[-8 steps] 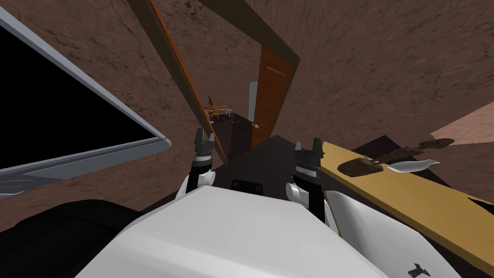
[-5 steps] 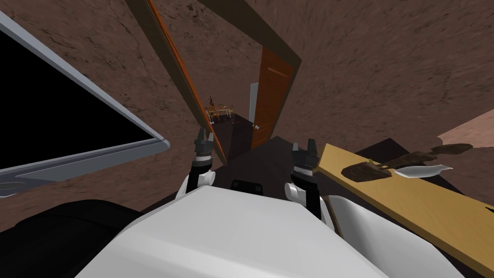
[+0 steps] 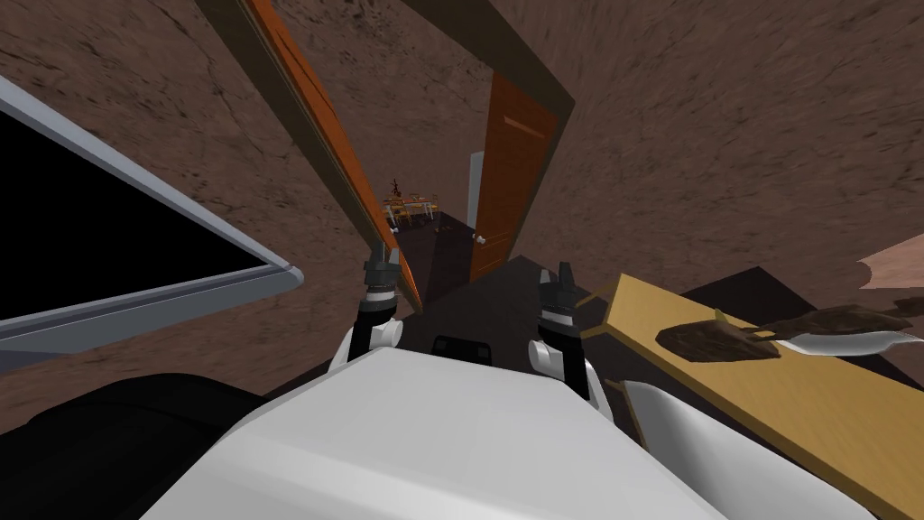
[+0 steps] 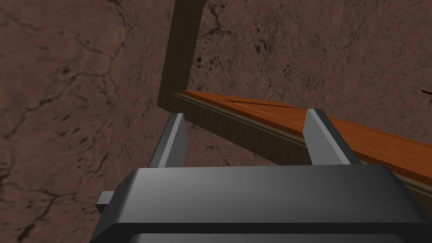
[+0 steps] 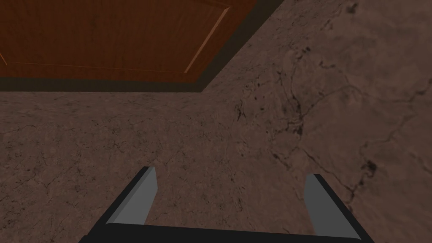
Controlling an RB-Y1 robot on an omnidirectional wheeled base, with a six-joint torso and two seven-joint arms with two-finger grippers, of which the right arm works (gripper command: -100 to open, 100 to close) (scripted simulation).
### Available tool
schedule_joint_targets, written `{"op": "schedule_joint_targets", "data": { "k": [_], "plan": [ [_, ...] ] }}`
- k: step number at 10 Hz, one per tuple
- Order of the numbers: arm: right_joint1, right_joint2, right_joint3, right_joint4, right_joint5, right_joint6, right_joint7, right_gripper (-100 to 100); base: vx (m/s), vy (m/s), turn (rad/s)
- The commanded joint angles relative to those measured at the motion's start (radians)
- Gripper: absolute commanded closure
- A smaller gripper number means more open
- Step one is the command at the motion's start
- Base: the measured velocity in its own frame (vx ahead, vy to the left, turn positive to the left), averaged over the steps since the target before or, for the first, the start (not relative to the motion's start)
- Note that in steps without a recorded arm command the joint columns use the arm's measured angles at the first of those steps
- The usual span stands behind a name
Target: Push the door open
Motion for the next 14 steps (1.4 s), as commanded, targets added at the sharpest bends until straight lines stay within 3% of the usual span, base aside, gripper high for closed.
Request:
{"op": "schedule_joint_targets", "data": {
  "k": [1,14],
  "plan": [
    [-0.008,-0.004,0.008,0.023,0.003,-0.006,0.028,-100,0.092,-0.03,0.022],
    [-0.071,-0.041,0.062,0.231,0.024,-0.056,0.264,-100,0.091,-0.042,0.038]
  ]
}}
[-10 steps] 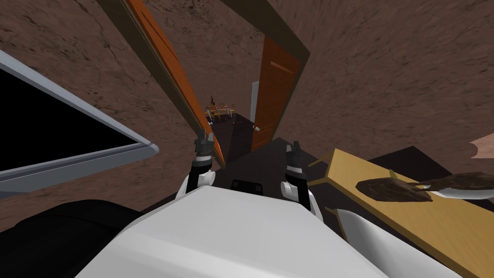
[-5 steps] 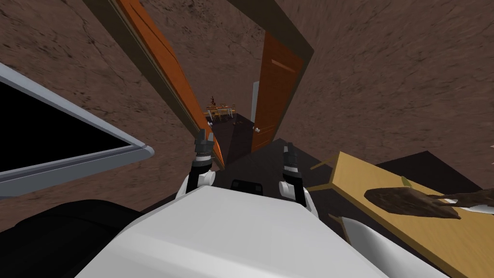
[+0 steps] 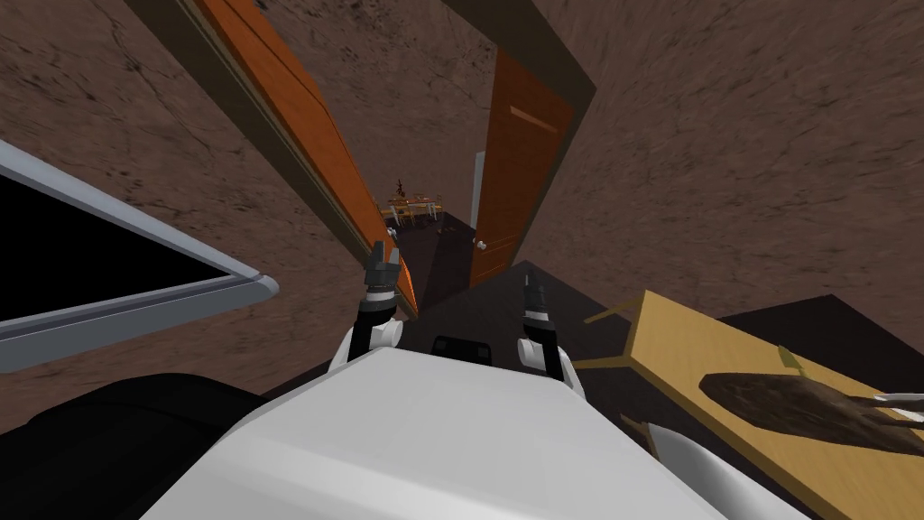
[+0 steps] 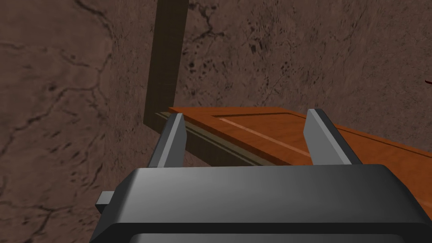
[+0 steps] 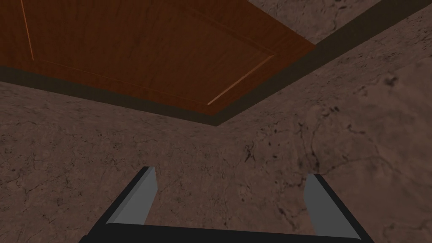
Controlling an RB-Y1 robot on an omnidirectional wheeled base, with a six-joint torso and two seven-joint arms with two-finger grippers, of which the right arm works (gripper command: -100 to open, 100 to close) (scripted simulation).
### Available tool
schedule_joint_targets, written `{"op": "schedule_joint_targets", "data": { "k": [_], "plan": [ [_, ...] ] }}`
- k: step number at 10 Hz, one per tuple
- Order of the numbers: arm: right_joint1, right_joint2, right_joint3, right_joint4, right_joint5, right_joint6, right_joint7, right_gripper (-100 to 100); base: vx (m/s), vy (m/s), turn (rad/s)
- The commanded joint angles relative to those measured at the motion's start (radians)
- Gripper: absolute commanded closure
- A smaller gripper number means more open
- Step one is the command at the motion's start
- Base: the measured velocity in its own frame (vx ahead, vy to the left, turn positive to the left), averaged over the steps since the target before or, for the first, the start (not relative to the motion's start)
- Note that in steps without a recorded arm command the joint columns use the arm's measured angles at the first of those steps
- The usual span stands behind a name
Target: Push the door open
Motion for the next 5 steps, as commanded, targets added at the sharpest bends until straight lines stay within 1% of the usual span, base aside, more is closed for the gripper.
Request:
{"op": "schedule_joint_targets", "data": {
  "k": [1,5],
  "plan": [
    [-0.01,-0.006,0.006,0.028,0.002,-0.004,0.035,-100,0.086,-0.033,0.039],
    [-0.032,-0.014,0.026,0.102,0.009,-0.023,0.12,-100,0.107,-0.049,0.045]
  ]
}}
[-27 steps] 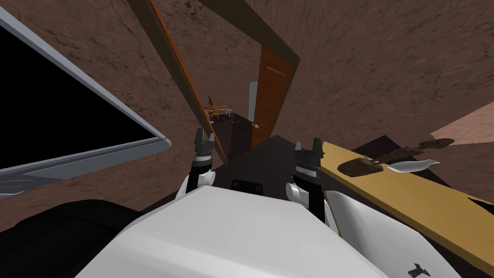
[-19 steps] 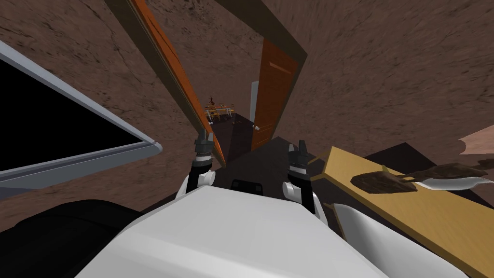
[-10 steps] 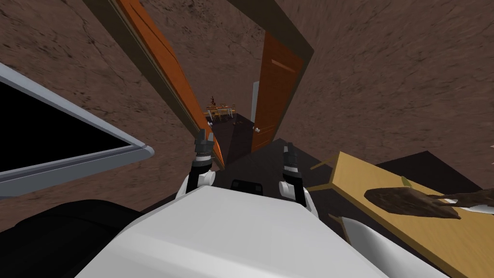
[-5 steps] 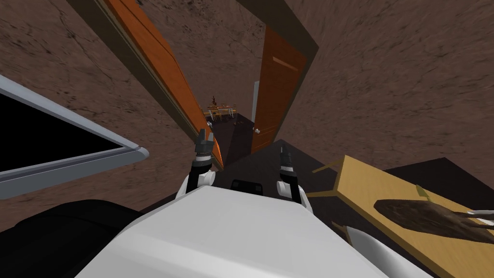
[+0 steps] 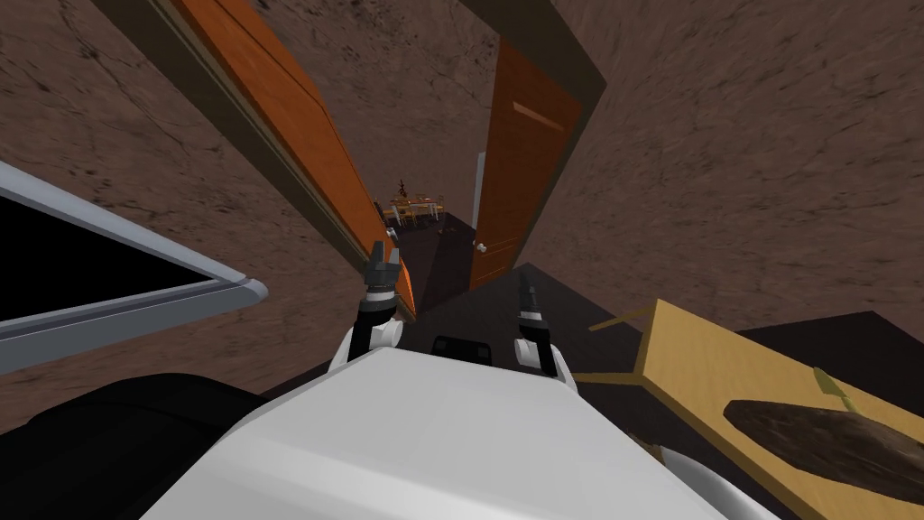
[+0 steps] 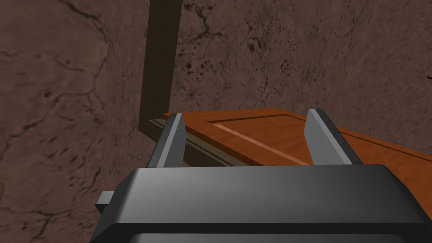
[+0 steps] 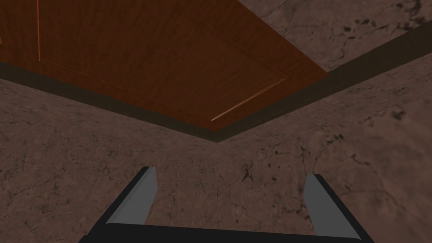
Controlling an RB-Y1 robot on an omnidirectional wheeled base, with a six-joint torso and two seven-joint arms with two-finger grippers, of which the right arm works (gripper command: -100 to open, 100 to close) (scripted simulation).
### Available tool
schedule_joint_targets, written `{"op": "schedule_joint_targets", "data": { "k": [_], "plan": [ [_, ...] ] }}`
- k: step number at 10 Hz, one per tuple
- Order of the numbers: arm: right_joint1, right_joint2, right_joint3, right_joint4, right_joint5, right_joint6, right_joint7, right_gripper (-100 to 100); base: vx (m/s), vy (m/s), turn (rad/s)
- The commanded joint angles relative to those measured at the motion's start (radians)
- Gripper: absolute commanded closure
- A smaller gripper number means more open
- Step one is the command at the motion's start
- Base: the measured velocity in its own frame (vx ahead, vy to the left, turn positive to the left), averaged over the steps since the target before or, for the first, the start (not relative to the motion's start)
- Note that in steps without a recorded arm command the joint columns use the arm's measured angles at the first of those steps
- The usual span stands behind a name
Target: Push the door open
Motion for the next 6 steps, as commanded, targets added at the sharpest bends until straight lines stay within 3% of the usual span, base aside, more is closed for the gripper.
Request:
{"op": "schedule_joint_targets", "data": {
  "k": [1,6],
  "plan": [
    [-0.011,0.0,0.01,0.034,0.004,-0.009,0.041,-100,0.102,-0.053,0.051],
    [-0.041,-0.006,0.036,0.133,0.014,-0.033,0.153,-100,0.088,-0.052,0.047]
  ]
}}
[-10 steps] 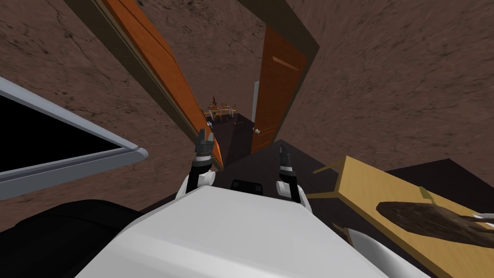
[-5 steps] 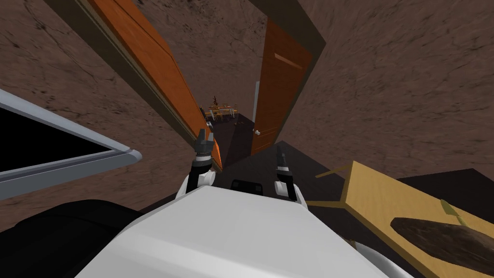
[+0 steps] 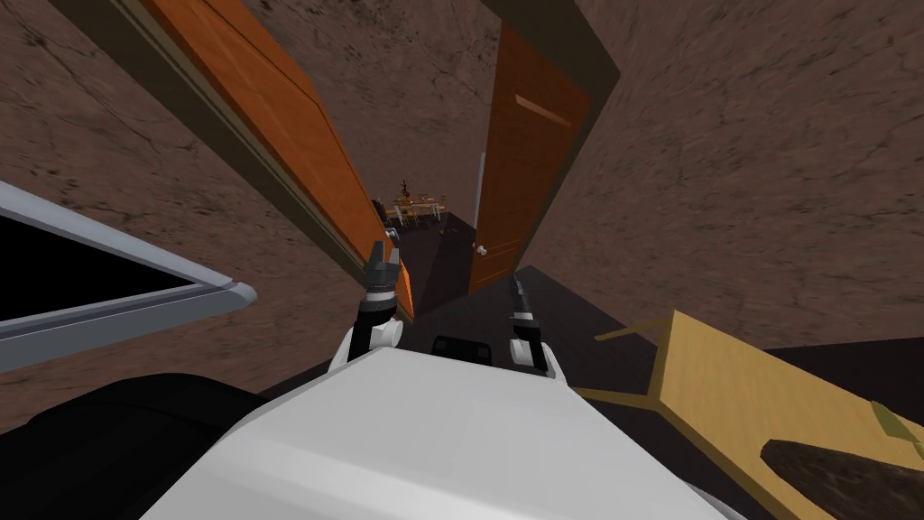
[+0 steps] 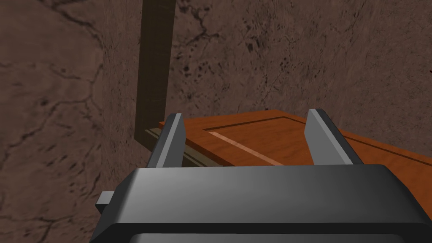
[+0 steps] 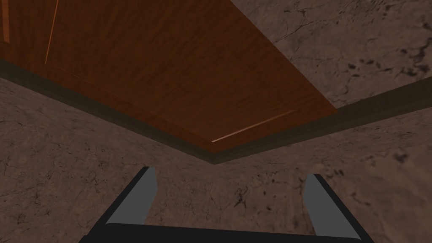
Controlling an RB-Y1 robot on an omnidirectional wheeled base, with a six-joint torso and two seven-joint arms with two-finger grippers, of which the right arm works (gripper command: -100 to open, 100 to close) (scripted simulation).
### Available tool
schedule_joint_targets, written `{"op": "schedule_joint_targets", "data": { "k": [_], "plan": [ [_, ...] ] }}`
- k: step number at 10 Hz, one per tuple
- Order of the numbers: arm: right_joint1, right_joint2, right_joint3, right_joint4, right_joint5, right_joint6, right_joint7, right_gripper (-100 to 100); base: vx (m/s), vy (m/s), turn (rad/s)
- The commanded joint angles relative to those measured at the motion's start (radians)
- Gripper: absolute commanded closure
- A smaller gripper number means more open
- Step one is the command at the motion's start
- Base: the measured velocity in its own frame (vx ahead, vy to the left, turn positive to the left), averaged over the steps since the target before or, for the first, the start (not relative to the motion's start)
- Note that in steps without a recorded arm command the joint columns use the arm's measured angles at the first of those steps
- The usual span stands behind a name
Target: Push the door open
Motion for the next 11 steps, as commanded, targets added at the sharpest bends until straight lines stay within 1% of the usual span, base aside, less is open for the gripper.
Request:
{"op": "schedule_joint_targets", "data": {
  "k": [1,11],
  "plan": [
    [-0.01,-0.001,0.009,0.034,0.003,-0.01,0.041,-100,0.107,-0.053,0.04],
    [-0.071,-0.003,0.062,0.238,0.023,-0.06,0.273,-100,0.091,-0.064,0.049]
  ]
}}
